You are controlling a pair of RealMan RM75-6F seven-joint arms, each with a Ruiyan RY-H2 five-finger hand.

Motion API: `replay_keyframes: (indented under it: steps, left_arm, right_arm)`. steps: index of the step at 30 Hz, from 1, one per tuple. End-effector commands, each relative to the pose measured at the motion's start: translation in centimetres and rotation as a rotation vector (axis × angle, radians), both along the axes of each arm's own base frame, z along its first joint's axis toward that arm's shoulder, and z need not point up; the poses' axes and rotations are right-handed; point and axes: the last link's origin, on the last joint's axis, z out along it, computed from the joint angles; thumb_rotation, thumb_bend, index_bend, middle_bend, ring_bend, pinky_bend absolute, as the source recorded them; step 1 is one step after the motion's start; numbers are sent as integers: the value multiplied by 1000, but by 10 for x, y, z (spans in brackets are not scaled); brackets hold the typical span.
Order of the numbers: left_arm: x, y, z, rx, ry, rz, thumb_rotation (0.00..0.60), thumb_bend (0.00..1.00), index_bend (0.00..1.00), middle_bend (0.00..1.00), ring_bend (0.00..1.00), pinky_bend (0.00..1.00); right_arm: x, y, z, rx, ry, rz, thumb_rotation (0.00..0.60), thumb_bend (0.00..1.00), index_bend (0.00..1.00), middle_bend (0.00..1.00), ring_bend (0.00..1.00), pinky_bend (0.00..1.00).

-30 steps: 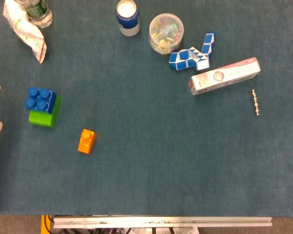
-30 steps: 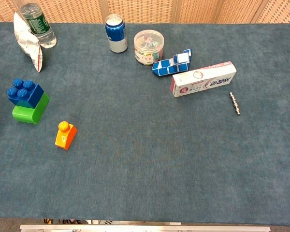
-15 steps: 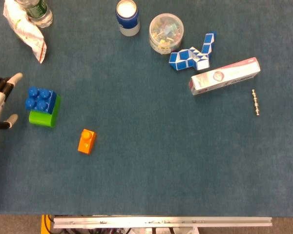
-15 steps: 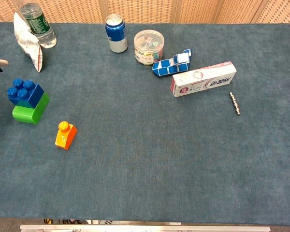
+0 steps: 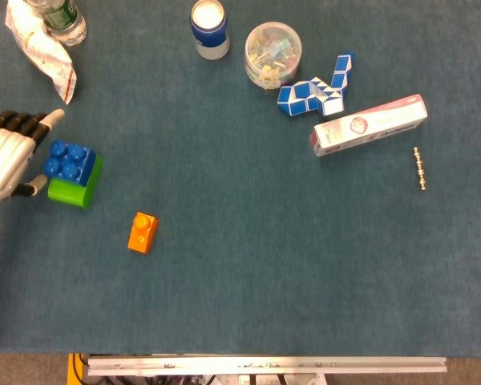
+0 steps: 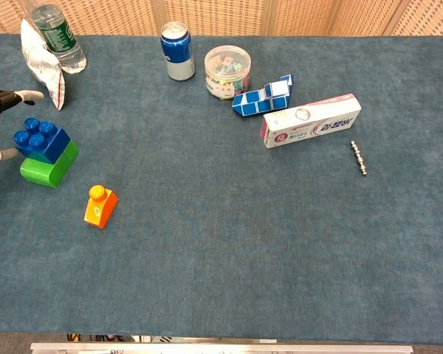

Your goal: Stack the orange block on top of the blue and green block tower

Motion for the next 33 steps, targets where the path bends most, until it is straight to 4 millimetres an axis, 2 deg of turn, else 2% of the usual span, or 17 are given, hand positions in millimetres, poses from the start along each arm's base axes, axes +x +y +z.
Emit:
replay_keyframes:
  steps: [1,7,18,25,33]
  left_arm:
    - [3,8,-6,-16,-5,-18,600,246,9,174,169,150]
    - [9,18,-11,-23,-26,-33,600,246,9,173,168,150]
    - [40,39,-31,-60,-75,-93,600,246,9,174,169,150]
    - [56,43,-43,-67,-102,-103,600,246,9,174,169,150]
    - [68,45,-46,-60,-109,-109,600,246,6,174,168,150]
  right_arm:
    - [0,1,1,-3,2,-1,600,253,314,362,315,357]
    - [0,3,1,-7,3,-3,600,253,314,362,317,357]
    - [-1,8,5,-26,3,-10,600,254,314,365,321,357]
    - [-5,11,9,-38,-1,-17,600,253,314,365,321,357]
    - [-11,12,12,-45,-9,-26,600,253,314,365,321,357]
